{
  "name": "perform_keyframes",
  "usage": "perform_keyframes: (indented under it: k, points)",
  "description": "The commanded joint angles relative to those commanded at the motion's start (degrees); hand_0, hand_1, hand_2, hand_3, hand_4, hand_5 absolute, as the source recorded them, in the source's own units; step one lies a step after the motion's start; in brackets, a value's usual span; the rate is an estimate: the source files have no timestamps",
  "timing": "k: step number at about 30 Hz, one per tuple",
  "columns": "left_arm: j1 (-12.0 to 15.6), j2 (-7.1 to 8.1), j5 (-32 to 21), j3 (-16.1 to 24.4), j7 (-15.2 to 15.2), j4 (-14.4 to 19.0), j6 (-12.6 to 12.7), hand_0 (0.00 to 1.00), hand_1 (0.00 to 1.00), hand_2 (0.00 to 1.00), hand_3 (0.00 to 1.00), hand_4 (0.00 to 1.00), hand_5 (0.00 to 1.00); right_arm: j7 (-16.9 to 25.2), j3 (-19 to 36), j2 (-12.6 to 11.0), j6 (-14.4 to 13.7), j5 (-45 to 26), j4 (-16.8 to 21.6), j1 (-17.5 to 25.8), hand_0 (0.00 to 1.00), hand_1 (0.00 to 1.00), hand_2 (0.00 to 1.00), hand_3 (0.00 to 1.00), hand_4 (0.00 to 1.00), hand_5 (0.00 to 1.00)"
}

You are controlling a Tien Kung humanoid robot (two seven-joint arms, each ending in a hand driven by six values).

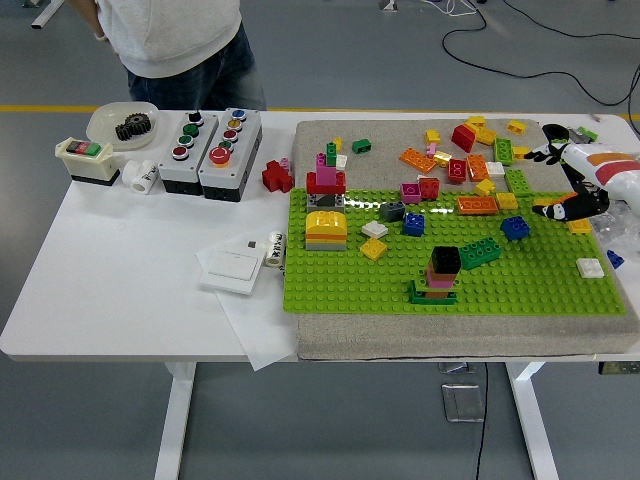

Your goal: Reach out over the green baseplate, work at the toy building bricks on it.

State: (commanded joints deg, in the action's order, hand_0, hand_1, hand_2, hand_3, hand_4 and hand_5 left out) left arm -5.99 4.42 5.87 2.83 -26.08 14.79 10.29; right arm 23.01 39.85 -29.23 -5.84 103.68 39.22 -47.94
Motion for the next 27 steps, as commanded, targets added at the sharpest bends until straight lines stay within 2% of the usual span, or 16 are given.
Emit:
perform_keyframes:
  k: [1,12,13,15,20,27]
  points:
    - [-0.07,0.03,0.14,-0.03,-0.05,-0.01,-0.06,0.541,0.619,0.72,0.91,0.998,0.721,-0.06,-0.63,0.35,0.07,0.55,-0.21,-0.4,0.712,0.69,0.737,0.739,0.816,0.16]
    - [-0.75,0.33,0.9,-1.41,0.34,0.23,0.15,0.537,0.618,0.719,0.905,0.998,0.728,-3.0,-6.95,3.47,3.3,6.45,-3.31,-4.22,0.721,0.701,0.745,0.735,0.799,0.177]
    - [-0.8,0.35,1.01,-1.46,0.34,0.26,0.21,0.528,0.615,0.717,0.901,0.998,0.751,-3.02,-7.4,3.69,3.38,7.1,-3.51,-4.38,0.733,0.715,0.757,0.737,0.764,0.221]
    - [-0.86,0.36,1.17,-1.51,0.33,0.3,0.31,0.528,0.615,0.717,0.901,0.998,0.751,-3.03,-8.08,4.0,3.44,8.04,-3.69,-4.59,0.733,0.715,0.757,0.737,0.764,0.221]
    - [-0.94,0.38,1.55,-1.39,0.22,0.38,0.44,0.527,0.612,0.716,0.899,0.998,0.753,-2.9,-8.79,4.52,3.36,9.46,-3.65,-4.65,0.736,0.72,0.757,0.738,0.763,0.217]
    - [-0.95,0.39,2.06,-1.03,0.11,0.4,0.55,0.523,0.609,0.715,0.899,0.998,0.764,-0.58,-10.09,3.42,1.93,11.95,-1.86,-4.46,0.733,0.719,0.758,0.746,0.774,0.195]
